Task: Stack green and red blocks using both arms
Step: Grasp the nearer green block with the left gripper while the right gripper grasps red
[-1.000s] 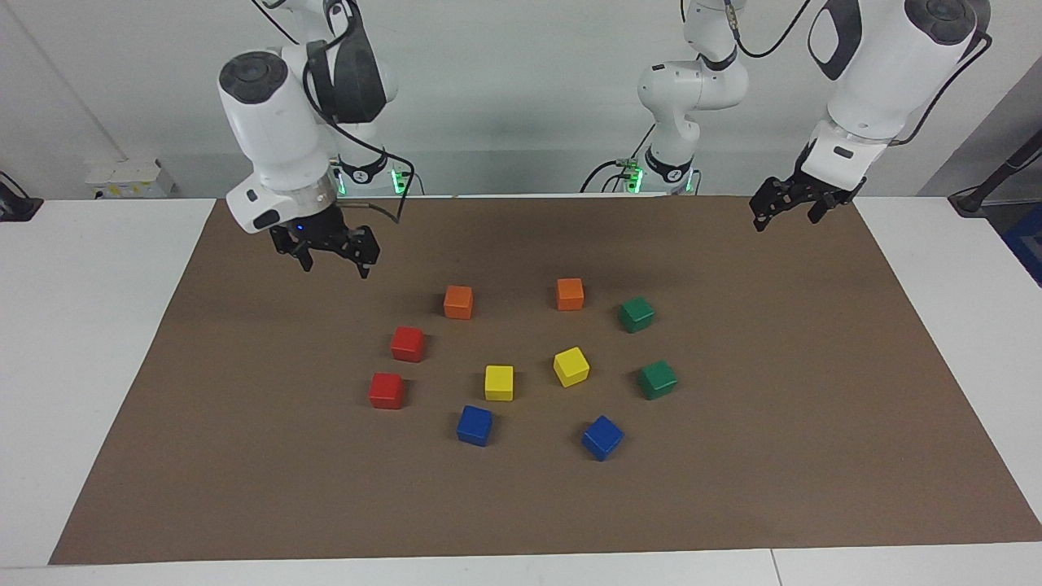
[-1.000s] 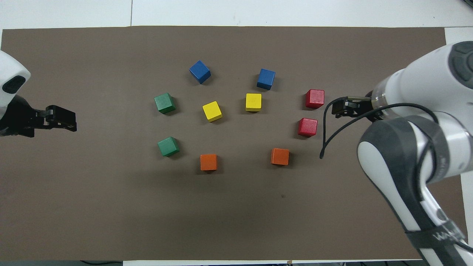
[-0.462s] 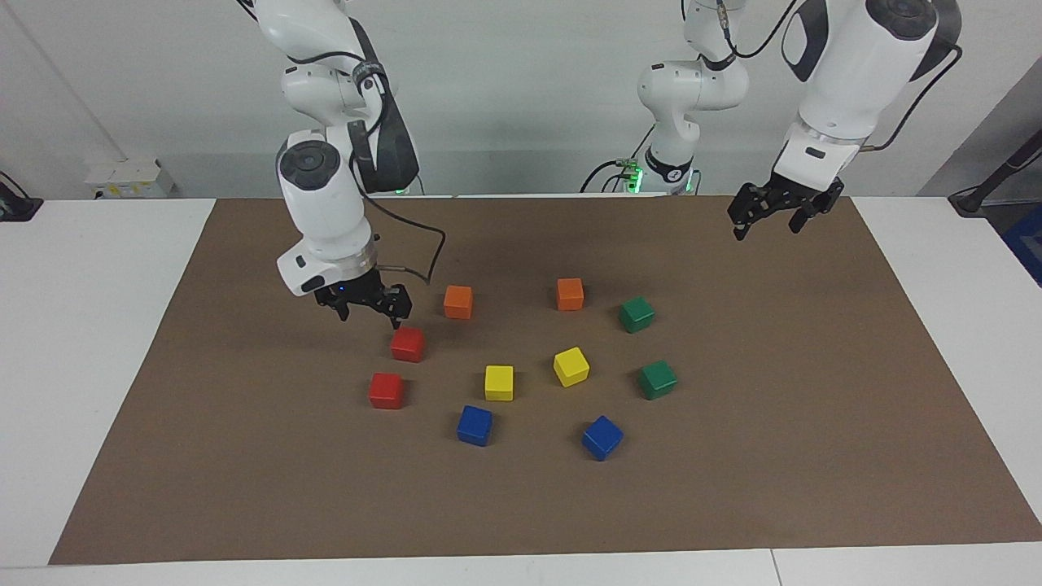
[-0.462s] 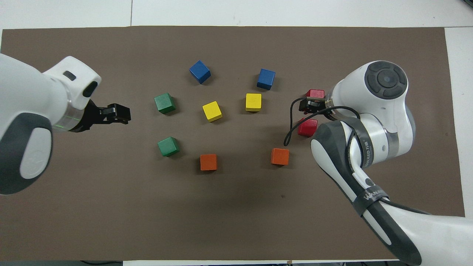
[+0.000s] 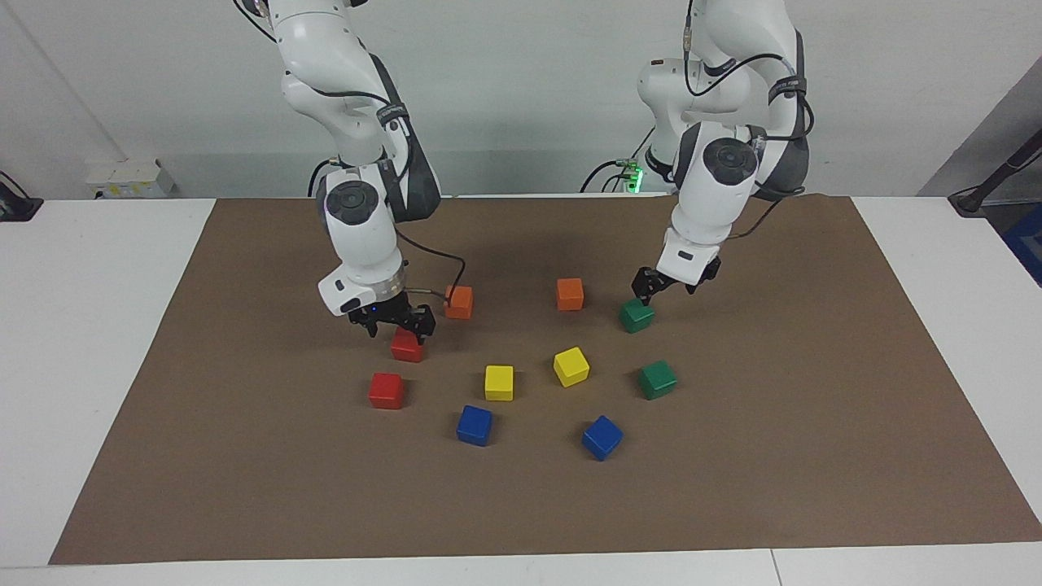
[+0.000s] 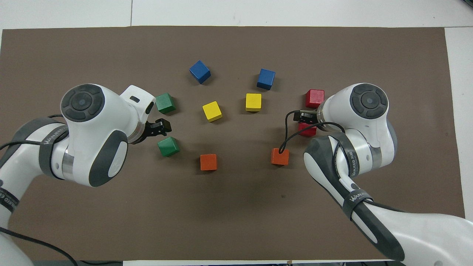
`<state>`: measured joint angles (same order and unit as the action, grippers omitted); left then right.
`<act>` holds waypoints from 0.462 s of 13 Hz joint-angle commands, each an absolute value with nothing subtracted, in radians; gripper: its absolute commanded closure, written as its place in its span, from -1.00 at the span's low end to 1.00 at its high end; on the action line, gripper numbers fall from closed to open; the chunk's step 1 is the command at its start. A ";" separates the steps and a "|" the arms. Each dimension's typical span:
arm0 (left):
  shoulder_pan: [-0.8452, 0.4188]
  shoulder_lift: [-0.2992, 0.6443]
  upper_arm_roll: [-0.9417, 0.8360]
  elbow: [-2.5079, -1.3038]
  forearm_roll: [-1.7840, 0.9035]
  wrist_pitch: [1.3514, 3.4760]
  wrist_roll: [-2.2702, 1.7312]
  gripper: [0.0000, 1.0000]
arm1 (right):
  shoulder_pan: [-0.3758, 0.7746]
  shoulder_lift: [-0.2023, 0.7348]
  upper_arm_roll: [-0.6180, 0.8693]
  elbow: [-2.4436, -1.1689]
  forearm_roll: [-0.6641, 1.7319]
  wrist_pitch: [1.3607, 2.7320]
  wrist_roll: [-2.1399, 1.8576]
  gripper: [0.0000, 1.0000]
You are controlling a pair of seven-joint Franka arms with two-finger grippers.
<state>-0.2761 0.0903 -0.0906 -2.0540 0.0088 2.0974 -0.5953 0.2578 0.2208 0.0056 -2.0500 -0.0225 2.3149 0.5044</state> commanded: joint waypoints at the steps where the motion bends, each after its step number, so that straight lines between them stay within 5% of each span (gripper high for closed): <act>1: -0.325 0.117 -0.075 -2.088 0.000 2.167 -0.698 -1.00 | 0.256 0.212 0.008 -2.106 -0.017 2.381 0.522 -1.00; 6: -0.344 0.132 -0.075 -2.155 0.000 2.250 -0.749 -1.00 | 0.278 0.230 0.006 -2.128 -0.017 2.433 0.525 -1.00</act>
